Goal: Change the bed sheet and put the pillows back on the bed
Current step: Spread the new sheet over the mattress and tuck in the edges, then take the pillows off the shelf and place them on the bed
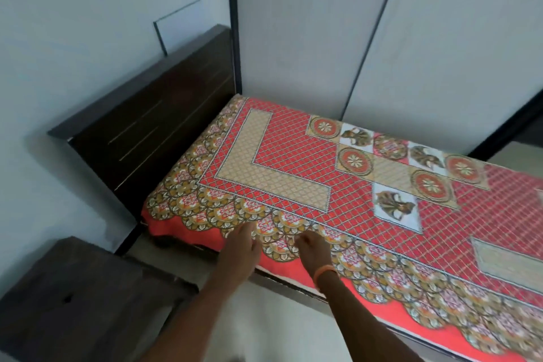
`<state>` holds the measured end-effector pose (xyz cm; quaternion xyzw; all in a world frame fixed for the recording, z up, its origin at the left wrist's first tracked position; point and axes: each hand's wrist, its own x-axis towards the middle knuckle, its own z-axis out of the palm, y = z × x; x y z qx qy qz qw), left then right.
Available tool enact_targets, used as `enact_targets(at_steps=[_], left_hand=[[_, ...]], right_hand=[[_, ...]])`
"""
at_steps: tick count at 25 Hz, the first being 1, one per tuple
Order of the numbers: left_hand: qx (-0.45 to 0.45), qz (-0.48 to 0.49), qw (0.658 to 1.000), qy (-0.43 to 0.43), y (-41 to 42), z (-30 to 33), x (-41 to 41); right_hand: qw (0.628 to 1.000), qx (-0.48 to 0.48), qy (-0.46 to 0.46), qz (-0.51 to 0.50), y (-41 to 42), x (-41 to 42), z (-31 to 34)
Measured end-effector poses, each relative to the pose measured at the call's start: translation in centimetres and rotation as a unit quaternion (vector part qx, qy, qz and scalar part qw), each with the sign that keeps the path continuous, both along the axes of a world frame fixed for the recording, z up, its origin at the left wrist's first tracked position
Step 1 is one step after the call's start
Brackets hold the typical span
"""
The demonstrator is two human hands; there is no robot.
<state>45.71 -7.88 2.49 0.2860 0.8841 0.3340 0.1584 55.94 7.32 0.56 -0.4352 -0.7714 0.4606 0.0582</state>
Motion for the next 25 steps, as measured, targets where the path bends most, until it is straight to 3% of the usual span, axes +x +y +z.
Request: enact_targets(at_steps=[7, 12, 19, 25], left_hand=[[0.044, -0.073, 0.996, 0.035, 2.7, 3.3, 2.9], [0.071, -0.127, 0.989, 0.01, 5.3, 3.5, 7.7], [0.082, -0.219, 0.972, 0.002, 13.9, 3.9, 18.7], [0.092, -0.321, 0.942, -0.029, 27.5, 6.3, 36.3]], right_hand=[[0.984, 0.022, 0.05, -0.171, 0.2, 6.4, 3.8], [0.958, 0.061, 0.066, -0.273, 0.8, 11.4, 5.1], [0.904, 0.105, 0.087, -0.406, 7.5, 24.1, 6.2], [0.844, 0.119, 0.109, -0.511, 17.8, 42.6, 7.7]])
